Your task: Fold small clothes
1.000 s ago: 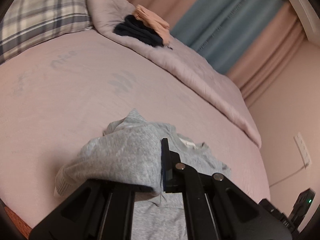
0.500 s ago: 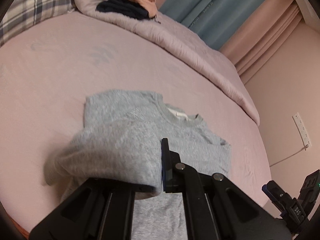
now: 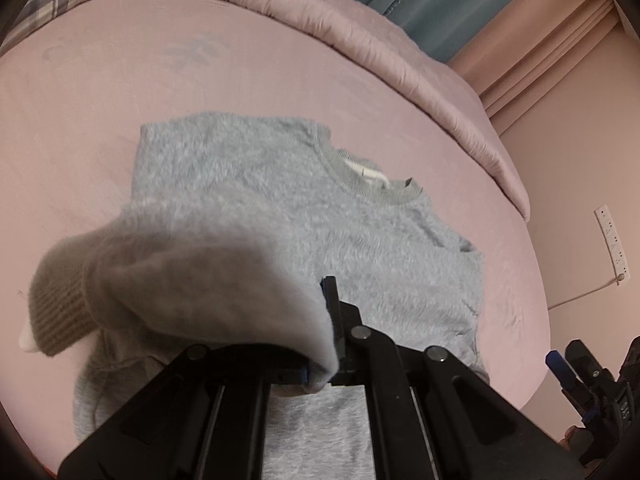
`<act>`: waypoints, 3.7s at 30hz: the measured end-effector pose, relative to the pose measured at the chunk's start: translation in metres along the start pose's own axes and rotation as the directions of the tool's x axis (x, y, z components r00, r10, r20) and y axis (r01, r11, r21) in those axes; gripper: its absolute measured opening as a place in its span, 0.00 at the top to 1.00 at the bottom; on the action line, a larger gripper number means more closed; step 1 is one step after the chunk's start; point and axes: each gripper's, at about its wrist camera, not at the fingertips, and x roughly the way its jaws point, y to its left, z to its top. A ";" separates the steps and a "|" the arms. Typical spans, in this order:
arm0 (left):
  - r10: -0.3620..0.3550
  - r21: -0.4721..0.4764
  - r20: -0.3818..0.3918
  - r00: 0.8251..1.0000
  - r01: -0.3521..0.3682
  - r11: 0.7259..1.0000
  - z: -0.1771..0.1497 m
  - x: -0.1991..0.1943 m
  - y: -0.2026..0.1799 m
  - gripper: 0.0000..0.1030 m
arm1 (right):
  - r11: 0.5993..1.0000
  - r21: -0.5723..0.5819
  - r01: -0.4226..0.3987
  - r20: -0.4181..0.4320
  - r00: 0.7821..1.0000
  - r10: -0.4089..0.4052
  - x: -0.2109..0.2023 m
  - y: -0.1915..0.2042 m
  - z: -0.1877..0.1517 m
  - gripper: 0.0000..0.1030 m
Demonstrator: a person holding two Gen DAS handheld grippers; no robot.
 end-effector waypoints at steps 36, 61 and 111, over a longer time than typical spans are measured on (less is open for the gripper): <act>0.013 -0.003 0.020 1.000 -0.013 1.000 -0.001 -0.055 0.005 0.11 | 0.998 -0.063 0.004 0.000 1.000 -0.004 0.004 0.016 0.006 0.12; 0.209 -0.152 0.140 0.968 -0.188 0.970 -0.005 -0.124 0.089 0.04 | 0.911 -0.410 -0.050 0.030 0.997 0.068 0.006 0.115 0.010 0.12; 0.303 -0.249 0.044 0.952 -0.283 0.926 -0.020 -0.119 0.136 0.05 | 0.701 -0.655 -0.281 -0.346 0.937 0.052 0.137 0.215 -0.099 0.47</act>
